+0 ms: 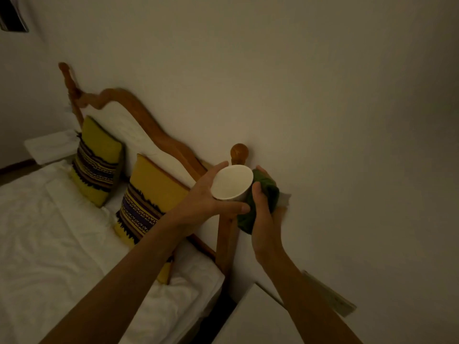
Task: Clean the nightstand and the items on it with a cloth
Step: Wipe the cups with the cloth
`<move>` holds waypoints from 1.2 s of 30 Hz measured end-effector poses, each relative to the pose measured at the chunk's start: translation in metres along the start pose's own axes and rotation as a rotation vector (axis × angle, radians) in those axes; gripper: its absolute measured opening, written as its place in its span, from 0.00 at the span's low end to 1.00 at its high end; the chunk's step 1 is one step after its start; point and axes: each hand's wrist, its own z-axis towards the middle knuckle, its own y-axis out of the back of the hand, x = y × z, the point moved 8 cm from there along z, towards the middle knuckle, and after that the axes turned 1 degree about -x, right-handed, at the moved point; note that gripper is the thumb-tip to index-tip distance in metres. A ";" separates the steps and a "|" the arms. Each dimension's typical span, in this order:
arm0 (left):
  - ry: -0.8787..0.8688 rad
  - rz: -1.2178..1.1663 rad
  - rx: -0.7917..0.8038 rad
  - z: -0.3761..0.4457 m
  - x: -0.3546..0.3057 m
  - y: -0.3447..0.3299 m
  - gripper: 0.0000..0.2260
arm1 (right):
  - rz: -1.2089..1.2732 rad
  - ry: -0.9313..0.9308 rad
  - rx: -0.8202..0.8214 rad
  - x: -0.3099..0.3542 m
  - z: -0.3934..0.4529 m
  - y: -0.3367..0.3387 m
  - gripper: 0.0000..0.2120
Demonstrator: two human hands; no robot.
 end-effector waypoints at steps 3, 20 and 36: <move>-0.078 0.097 -0.024 -0.008 -0.018 0.004 0.39 | -0.031 -0.116 0.068 0.000 0.004 -0.001 0.14; -0.035 -0.036 0.113 -0.018 -0.039 -0.006 0.42 | -0.016 -0.358 0.068 0.005 0.018 -0.006 0.39; 0.105 -0.170 -0.124 -0.009 -0.001 -0.005 0.38 | 0.096 -0.251 -0.299 -0.013 0.005 0.007 0.08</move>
